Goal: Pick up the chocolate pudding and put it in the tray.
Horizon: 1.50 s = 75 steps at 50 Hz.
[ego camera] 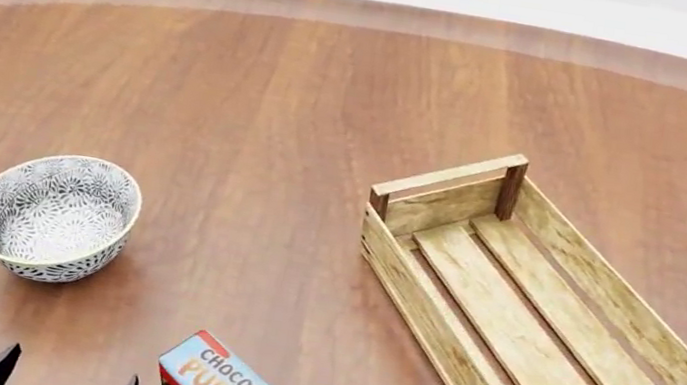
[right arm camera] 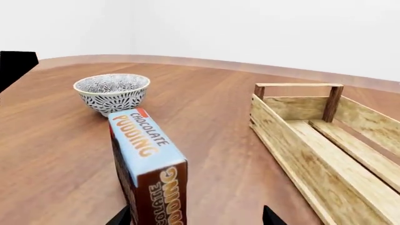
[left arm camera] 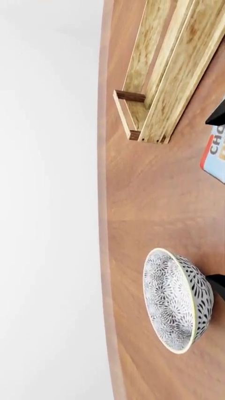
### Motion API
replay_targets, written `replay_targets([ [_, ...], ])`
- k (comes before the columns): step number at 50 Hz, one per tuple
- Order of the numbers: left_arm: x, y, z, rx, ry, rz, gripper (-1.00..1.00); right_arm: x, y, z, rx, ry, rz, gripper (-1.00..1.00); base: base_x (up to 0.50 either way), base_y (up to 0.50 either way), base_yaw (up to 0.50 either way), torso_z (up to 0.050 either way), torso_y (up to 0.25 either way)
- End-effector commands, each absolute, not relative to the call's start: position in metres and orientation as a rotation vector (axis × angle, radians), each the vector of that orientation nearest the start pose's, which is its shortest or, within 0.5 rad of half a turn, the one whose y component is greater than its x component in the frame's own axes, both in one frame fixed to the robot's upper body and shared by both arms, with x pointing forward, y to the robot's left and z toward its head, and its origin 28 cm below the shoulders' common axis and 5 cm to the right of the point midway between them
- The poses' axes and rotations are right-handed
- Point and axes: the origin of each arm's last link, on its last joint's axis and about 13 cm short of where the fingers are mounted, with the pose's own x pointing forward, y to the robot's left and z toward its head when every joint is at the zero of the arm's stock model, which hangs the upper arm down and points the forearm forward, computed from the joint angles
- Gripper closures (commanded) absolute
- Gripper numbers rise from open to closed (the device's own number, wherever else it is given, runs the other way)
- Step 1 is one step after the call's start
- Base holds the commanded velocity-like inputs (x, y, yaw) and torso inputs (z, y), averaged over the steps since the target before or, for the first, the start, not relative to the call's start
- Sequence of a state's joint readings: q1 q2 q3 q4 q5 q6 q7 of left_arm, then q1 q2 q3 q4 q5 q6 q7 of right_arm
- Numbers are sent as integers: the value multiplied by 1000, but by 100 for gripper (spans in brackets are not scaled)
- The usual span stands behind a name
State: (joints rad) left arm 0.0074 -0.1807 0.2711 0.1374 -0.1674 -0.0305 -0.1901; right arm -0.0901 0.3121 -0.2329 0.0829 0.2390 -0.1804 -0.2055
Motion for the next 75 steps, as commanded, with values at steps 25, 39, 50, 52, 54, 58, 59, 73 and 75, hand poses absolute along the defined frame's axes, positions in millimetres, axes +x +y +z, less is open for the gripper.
replay_targets([
  [25, 202, 184, 30, -8, -44, -113, -100, 200, -120, -20, -126, 129, 485, -100, 0, 0, 0, 0, 0],
  [39, 202, 183, 30, -8, -44, -115, -100, 210, -119, -24, -152, 151, 490, -100, 0, 0, 0, 0, 0],
  [50, 202, 184, 28, -12, -41, -114, -100, 219, -115, -23, -159, 156, 508, -100, 0, 0, 0, 0, 0],
  [52, 203, 183, 29, -13, -42, -115, -100, 220, -114, -23, -161, 155, 509, -100, 0, 0, 0, 0, 0],
  [54, 202, 183, 30, -14, -43, -115, -100, 221, -114, -22, -161, 156, 511, -100, 0, 0, 0, 0, 0],
  [58, 203, 183, 29, -12, -43, -116, -100, 224, -113, -22, -166, 156, 516, -100, 0, 0, 0, 0, 0],
  [59, 203, 183, 30, -11, -43, -116, -100, 224, -113, -21, -168, 156, 516, -100, 0, 0, 0, 0, 0],
  [73, 203, 181, 31, -10, -40, -121, -100, 230, -111, -20, -185, 164, 531, -100, 0, 0, 0, 0, 0],
  [75, 203, 181, 30, -7, -40, -121, -100, 230, -110, -19, -179, 164, 533, -100, 0, 0, 0, 0, 0],
])
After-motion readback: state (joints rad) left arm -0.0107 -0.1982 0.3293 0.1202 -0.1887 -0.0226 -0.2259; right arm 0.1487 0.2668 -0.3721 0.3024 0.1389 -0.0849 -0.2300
